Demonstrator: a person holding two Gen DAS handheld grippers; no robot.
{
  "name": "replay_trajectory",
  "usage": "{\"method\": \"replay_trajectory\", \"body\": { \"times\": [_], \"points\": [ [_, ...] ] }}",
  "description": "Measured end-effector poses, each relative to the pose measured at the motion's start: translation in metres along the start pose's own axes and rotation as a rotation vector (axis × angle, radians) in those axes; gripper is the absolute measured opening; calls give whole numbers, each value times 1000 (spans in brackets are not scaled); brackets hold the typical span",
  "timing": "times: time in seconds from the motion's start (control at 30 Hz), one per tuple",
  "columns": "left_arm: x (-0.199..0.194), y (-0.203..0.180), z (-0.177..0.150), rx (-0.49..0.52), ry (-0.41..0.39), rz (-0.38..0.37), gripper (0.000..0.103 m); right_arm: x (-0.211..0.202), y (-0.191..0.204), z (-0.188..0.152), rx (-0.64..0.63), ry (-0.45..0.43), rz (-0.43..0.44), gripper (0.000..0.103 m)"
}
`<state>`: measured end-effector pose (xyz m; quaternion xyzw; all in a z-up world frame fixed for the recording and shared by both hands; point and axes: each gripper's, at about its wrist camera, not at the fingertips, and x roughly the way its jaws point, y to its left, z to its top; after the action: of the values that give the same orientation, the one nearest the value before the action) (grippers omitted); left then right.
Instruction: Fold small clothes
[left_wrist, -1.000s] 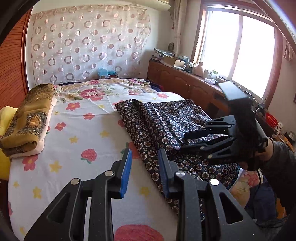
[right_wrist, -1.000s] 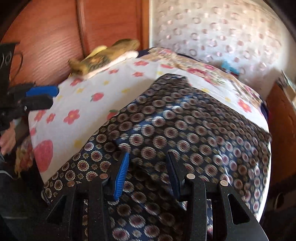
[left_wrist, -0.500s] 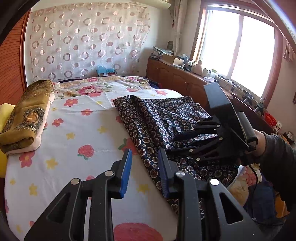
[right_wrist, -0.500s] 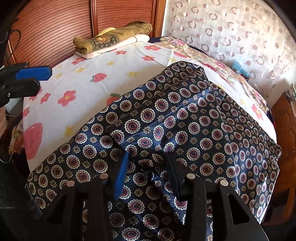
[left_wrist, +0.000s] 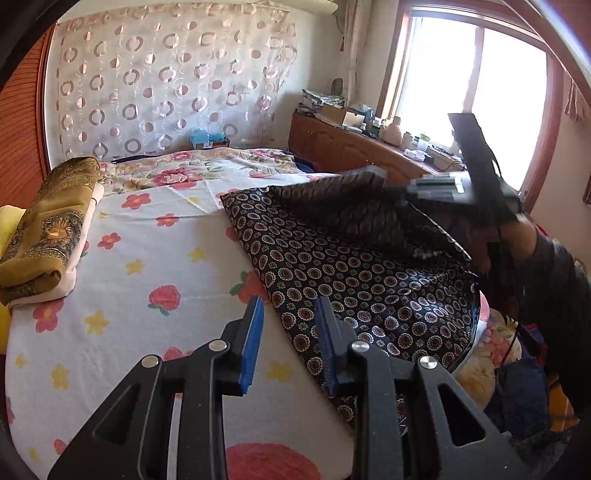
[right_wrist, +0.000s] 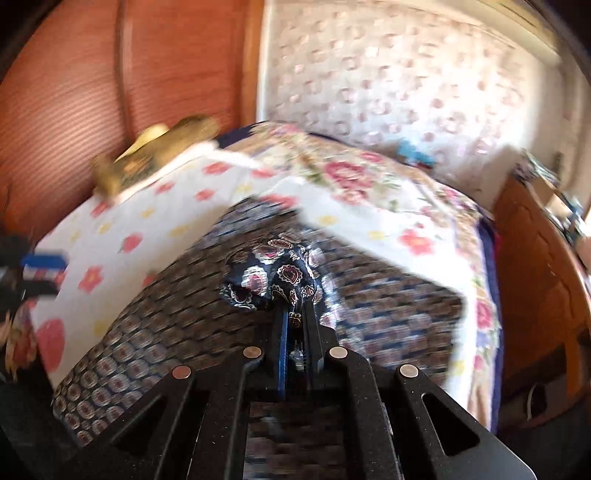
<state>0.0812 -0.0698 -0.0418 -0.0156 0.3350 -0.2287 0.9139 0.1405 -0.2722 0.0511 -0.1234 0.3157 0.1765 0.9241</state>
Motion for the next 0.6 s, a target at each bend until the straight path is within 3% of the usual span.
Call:
{"method": "replay_trajectory", "body": {
  "times": [0.23, 0.37, 0.6],
  "points": [
    [3, -4, 0, 13, 12, -8, 30, 27, -63, 6, 157, 46, -78, 6],
    [5, -3, 0, 9, 17, -7, 30, 42, -72, 11, 210, 86, -85, 7],
    [10, -2, -1, 4, 26, -13, 30, 19, -69, 26, 244, 32, -120, 13]
  ]
}}
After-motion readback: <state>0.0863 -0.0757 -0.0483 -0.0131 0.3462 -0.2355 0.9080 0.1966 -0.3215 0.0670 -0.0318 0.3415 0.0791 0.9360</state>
